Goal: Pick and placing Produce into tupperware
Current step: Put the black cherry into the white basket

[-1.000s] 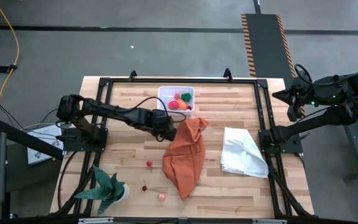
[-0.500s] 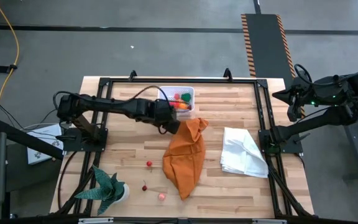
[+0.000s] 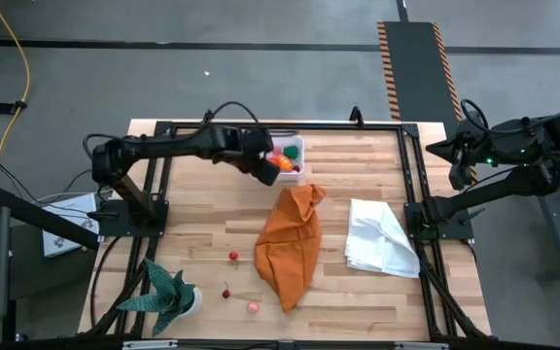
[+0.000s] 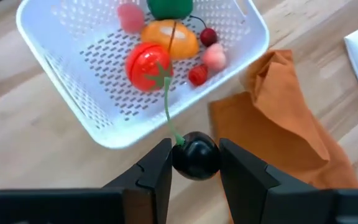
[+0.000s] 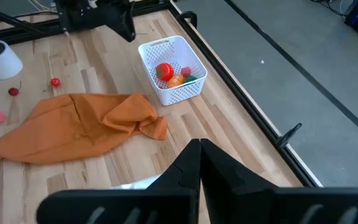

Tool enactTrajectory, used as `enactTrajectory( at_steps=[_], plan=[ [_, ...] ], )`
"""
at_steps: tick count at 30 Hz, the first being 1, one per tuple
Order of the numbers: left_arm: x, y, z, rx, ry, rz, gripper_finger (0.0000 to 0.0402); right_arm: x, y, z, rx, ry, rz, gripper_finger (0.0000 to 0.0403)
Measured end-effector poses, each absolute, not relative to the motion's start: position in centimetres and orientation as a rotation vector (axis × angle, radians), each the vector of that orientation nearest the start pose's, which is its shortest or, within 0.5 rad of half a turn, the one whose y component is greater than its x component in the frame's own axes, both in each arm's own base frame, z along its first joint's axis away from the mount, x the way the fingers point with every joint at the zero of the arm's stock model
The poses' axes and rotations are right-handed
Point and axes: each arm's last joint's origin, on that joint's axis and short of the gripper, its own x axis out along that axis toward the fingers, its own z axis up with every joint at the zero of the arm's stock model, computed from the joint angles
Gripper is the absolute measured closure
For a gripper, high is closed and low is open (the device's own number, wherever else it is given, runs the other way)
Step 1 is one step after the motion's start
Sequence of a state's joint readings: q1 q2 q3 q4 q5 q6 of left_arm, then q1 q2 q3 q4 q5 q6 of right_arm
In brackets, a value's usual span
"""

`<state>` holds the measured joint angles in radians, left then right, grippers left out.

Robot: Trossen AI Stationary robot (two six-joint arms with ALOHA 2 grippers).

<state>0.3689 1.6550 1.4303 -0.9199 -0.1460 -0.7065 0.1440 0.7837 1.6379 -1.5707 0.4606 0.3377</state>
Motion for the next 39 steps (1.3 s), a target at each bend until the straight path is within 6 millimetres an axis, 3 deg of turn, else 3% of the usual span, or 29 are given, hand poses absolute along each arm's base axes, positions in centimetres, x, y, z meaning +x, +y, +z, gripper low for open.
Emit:
enactTrajectory(
  at_steps=[15, 23, 39],
  plan=[
    [27.9, 19.0, 28.4, -0.695, 0.957, 0.802, 0.0291, 2.2, -1.0, 45.4, 0.208, 0.585, -0.467, 0.0403],
    [28.3, 20.0, 28.3, -0.649, 0.905, 0.756, 0.0291, 2.7, -1.0, 45.4, 0.215, 0.548, -0.491, 0.0403],
    [30.0, 21.1, 23.9, -0.676, 1.043, 0.697, 0.0291, 8.1, -0.2, 40.0, 0.195, 0.653, -0.499, 0.0403]
  ],
)
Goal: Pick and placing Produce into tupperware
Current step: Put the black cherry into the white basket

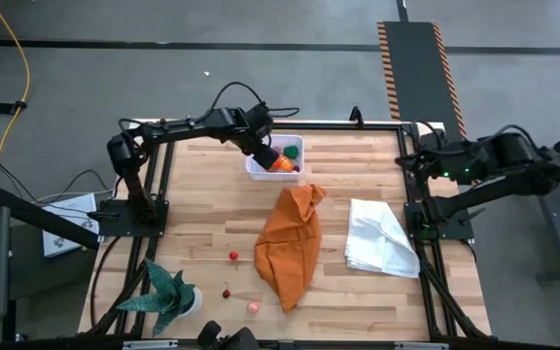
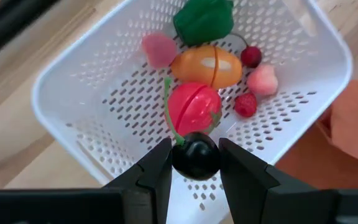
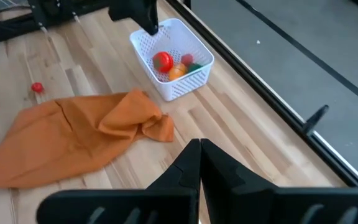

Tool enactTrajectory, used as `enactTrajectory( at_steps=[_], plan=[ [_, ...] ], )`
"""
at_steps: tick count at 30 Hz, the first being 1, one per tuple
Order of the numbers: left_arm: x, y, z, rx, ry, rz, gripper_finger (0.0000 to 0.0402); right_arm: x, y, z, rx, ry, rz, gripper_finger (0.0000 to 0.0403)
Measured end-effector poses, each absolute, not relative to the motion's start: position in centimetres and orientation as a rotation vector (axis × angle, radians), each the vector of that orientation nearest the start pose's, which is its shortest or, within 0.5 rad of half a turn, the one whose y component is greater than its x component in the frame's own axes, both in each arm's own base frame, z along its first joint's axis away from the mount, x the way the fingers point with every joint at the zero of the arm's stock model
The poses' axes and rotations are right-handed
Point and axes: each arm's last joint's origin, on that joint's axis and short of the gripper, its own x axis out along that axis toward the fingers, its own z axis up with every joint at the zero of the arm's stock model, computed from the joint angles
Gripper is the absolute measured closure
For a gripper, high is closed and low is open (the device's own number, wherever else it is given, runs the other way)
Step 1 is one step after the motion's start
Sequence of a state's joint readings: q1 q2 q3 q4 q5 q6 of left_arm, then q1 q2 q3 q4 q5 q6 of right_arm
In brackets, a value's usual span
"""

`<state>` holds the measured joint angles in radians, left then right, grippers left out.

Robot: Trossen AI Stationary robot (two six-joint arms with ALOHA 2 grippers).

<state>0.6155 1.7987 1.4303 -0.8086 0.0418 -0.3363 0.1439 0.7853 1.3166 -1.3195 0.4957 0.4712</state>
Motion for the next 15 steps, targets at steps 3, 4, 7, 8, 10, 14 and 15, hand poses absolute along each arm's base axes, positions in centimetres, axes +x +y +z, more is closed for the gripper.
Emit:
enactTrajectory(
  at_steps=[3, 4, 7, 8, 10, 14, 15],
  plan=[
    [30.3, 21.2, 23.1, -0.692, 1.07, 0.685, 0.0291, 8.7, -0.1, 39.7, 0.203, 0.634, -0.495, 0.0403],
    [30.4, 21.3, 22.8, -0.697, 1.077, 0.683, 0.0291, 8.8, -0.1, 39.6, 0.204, 0.631, -0.494, 0.0403],
    [30.6, 21.4, 22.1, -0.703, 1.098, 0.682, 0.0291, 8.8, -0.1, 39.6, 0.207, 0.624, -0.493, 0.0403],
    [30.6, 21.4, 22.0, -0.705, 1.103, 0.682, 0.0291, 8.8, -0.1, 39.6, 0.207, 0.624, -0.493, 0.0403],
    [30.6, 21.4, 21.8, -0.706, 1.113, 0.685, 0.0291, 8.8, -0.1, 39.6, 0.208, 0.623, -0.493, 0.0403],
    [30.6, 21.5, 21.0, -0.709, 1.143, 0.692, 0.0291, 8.8, -0.1, 39.6, 0.211, 0.622, -0.494, 0.0403],
    [30.8, 21.6, 21.0, -0.703, 1.138, 0.689, 0.0291, 8.8, -0.1, 39.6, 0.211, 0.622, -0.494, 0.0403]
  ],
)
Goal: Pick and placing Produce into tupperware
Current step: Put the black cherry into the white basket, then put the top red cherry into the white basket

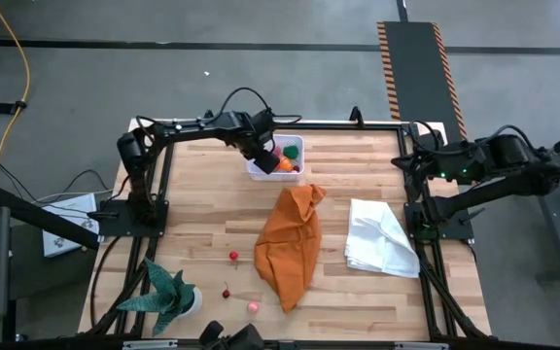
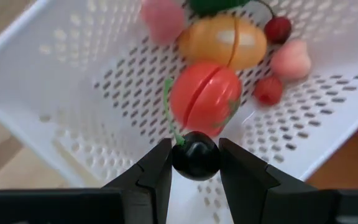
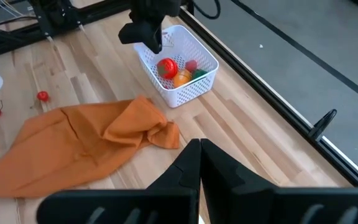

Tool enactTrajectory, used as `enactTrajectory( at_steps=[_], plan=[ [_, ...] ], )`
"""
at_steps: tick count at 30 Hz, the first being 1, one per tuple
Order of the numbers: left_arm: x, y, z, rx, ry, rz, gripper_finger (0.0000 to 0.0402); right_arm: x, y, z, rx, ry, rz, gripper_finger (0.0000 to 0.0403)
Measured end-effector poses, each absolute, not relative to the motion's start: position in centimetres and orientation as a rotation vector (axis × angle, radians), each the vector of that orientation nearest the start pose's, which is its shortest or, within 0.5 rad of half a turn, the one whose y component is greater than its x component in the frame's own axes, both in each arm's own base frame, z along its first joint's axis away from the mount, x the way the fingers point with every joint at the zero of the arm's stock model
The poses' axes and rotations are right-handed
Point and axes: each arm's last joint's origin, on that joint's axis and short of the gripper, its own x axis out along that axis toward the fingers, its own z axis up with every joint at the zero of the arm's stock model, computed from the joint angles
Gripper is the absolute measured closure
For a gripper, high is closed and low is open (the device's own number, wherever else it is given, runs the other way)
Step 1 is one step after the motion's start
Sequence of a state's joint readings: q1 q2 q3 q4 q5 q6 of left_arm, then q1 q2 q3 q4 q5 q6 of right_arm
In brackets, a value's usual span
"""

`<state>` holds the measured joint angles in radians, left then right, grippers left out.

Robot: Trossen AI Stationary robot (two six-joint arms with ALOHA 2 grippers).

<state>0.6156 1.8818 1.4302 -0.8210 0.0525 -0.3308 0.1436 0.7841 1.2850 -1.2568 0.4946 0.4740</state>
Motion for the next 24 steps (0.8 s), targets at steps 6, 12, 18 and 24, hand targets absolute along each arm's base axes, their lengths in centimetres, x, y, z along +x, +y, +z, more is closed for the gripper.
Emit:
enactTrajectory(
  at_steps=[6, 12, 18, 24],
  plan=[
    [30.67, 21.54, 20.62, -0.691, 1.169, 0.697, 0.0291, 8.81, -0.11, 39.65, 0.212, 0.62, -0.493, 0.0403],
    [30.71, 21.55, 20.62, -0.672, 1.173, 0.678, 0.0288, 8.86, -0.11, 39.68, 0.213, 0.615, -0.492, 0.0403],
    [30.73, 21.57, 20.63, -0.669, 1.17, 0.676, 0.0243, 8.86, -0.11, 39.68, 0.212, 0.615, -0.491, 0.0403],
    [30.75, 21.54, 20.63, -0.678, 1.168, 0.667, 0.022, 8.86, -0.11, 39.69, 0.212, 0.615, -0.492, 0.0403]
  ],
)
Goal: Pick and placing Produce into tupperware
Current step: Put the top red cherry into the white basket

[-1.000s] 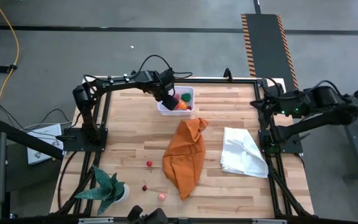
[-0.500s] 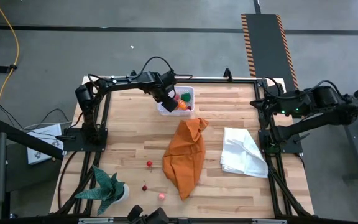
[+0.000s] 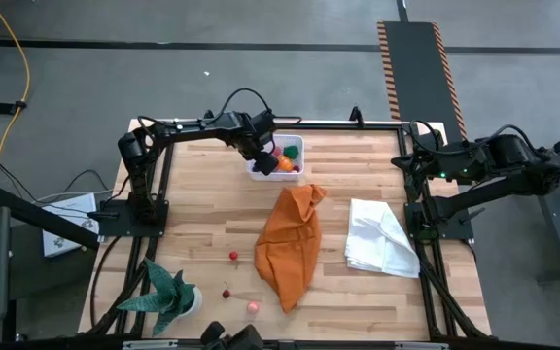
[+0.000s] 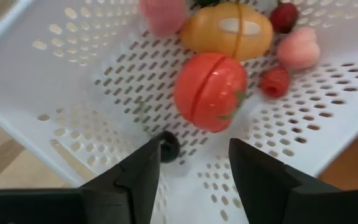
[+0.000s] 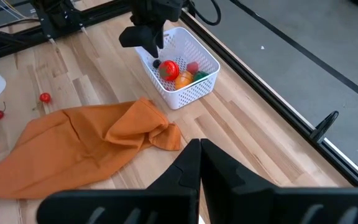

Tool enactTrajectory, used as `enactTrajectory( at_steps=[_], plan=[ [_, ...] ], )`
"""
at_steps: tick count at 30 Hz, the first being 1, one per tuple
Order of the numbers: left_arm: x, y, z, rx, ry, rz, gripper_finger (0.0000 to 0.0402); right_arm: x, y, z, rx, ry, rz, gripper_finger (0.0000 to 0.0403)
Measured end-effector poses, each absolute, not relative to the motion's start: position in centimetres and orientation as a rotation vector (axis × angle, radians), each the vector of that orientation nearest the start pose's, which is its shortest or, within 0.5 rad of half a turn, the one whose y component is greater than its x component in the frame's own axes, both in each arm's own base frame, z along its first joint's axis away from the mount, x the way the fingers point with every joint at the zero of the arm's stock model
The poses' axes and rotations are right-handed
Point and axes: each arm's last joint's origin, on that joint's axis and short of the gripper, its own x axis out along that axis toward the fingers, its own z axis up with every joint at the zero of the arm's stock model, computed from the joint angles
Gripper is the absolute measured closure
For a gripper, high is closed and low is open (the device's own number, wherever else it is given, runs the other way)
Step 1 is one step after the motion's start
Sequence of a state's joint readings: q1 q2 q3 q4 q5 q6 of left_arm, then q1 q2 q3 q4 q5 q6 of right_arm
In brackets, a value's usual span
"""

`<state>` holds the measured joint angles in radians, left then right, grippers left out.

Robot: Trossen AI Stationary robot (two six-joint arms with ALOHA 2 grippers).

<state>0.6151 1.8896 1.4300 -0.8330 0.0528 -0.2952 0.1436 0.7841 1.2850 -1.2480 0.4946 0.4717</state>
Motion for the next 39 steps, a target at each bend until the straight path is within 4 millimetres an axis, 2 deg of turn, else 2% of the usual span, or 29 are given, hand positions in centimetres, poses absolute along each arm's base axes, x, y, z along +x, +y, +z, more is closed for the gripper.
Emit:
enactTrajectory(
  at_steps=[5, 12, 17, 28, 34, 39],
  plan=[
    [31.0, 21.5, 21.6, -0.71, 1.157, 0.618, 0.0241, 8.9, -0.1, 39.7, 0.211, 0.615, -0.491, 0.0403],
    [31.3, 21.8, 24.9, -0.661, 1.171, 0.603, 0.0287, 8.9, -0.1, 39.7, 0.207, 0.616, -0.49, 0.0403],
    [30.9, 21.6, 26.7, -0.611, 1.232, 0.607, 0.0306, 8.9, -0.1, 39.7, 0.207, 0.616, -0.49, 0.0403],
    [29.3, 20.6, 26.8, -0.641, 1.434, 0.591, 0.0311, 8.9, -0.1, 39.7, 0.204, 0.617, -0.488, 0.0403],
    [29.0, 20.0, 27.5, -0.639, 1.445, 0.585, 0.031, 8.9, -0.1, 39.7, 0.204, 0.617, -0.488, 0.0403],
    [28.6, 19.1, 28.9, -0.625, 1.406, 0.578, 0.0313, 8.9, -0.1, 39.7, 0.204, 0.617, -0.489, 0.0403]
  ],
)
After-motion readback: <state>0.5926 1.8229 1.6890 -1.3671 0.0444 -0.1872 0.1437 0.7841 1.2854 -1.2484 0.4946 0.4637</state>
